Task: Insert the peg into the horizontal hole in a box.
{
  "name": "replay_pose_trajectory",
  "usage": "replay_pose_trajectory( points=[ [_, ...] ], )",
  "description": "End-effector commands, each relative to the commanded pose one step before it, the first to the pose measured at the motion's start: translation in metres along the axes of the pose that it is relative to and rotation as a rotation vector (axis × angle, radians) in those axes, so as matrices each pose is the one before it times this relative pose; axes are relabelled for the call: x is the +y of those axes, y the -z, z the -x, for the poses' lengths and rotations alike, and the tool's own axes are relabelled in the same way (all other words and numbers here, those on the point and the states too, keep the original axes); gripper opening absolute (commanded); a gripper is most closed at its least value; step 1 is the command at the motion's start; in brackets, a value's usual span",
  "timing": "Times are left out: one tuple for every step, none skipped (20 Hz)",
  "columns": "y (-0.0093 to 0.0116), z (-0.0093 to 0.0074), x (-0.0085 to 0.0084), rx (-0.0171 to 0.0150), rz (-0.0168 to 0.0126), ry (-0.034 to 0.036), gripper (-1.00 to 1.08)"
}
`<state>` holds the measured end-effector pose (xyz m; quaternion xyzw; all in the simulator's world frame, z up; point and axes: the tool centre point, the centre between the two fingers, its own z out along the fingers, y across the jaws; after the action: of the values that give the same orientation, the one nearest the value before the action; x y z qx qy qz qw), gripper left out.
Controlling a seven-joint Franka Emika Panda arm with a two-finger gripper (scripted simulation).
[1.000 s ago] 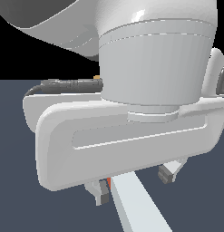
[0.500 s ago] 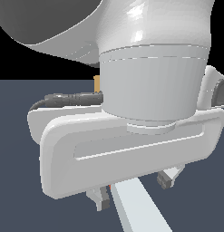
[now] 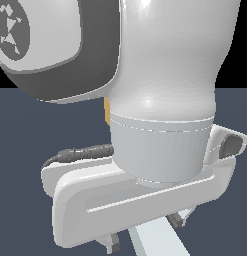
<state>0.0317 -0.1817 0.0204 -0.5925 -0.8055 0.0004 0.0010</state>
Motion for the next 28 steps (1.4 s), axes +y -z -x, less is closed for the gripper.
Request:
replay_pose_trajectory(
  points=[
    [0.00006,0.00075,0.00117,-0.00122,0.00184,-0.00004,1.00],
    [0.00000,0.00000,0.00000,0.00000,0.00000,0.00000,-1.00],
    [0.00000,0.00000,0.00000,0.00000,0.00000,0.00000,-1.00],
    [0.00000,0.00000,0.00000,0.00000,0.00000,0.00000,-1.00],
    [0.00000,0.00000,0.00000,0.00000,0.00000,0.00000,-1.00],
    [0.00000,0.00000,0.00000,0.00000,0.00000,0.00000,-1.00],
    [0.00000,0.00000,0.00000,0.00000,0.00000,0.00000,-1.00],
    [0.00000,0.00000,0.00000,0.00000,0.00000,0.00000,-1.00],
    [0.00000,0.00000,0.00000,0.00000,0.00000,0.00000,-1.00],
    [0.00000,0.00000,0.00000,0.00000,0.00000,0.00000,-1.00],
    [0.00000,0.00000,0.00000,0.00000,0.00000,0.00000,-1.00],
    [-0.00022,-0.00011,-0.00024,0.00047,-0.00043,-0.00025,-1.00],
    [0.00014,-0.00039,0.00019,0.00000,0.00000,0.00000,-1.00],
    [0.00042,-0.00118,0.00056,0.00000,0.00000,0.00000,-1.00],
    [0.00070,-0.00198,0.00093,0.00000,0.00000,0.00000,-1.00],
    [0.00098,-0.00277,0.00131,0.00000,0.00000,0.00000,-1.00],
    [0.00126,-0.00355,0.00168,0.00000,0.00000,0.00000,-1.00],
    [0.00153,-0.00433,0.00206,0.00000,0.00000,0.00000,-1.00],
    [0.00181,-0.00511,0.00243,0.00000,0.00000,0.00000,-1.00],
    [0.00208,-0.00588,0.00280,0.00000,0.00000,0.00000,-1.00],
    [0.00236,-0.00665,0.00318,0.00000,0.00000,0.00000,-1.00],
    [0.00263,-0.00741,0.00355,0.00000,0.00000,0.00000,-1.00],
    [0.00290,-0.00817,0.00392,0.00000,0.00000,0.00000,-1.00],
    [0.00318,-0.00893,0.00429,0.00000,0.00000,0.00000,-1.00],
    [0.00353,-0.00933,0.00448,-0.00031,-0.00004,-0.00062,-1.00],
    [0.00373,-0.01044,0.00506,0.00000,0.00000,0.00000,-1.00],
    [0.00397,-0.01111,0.00540,0.00000,0.00000,0.00000,-1.00],
    [0.00401,-0.01119,0.00547,0.00000,0.00000,0.00000,-1.00]
  ],
)
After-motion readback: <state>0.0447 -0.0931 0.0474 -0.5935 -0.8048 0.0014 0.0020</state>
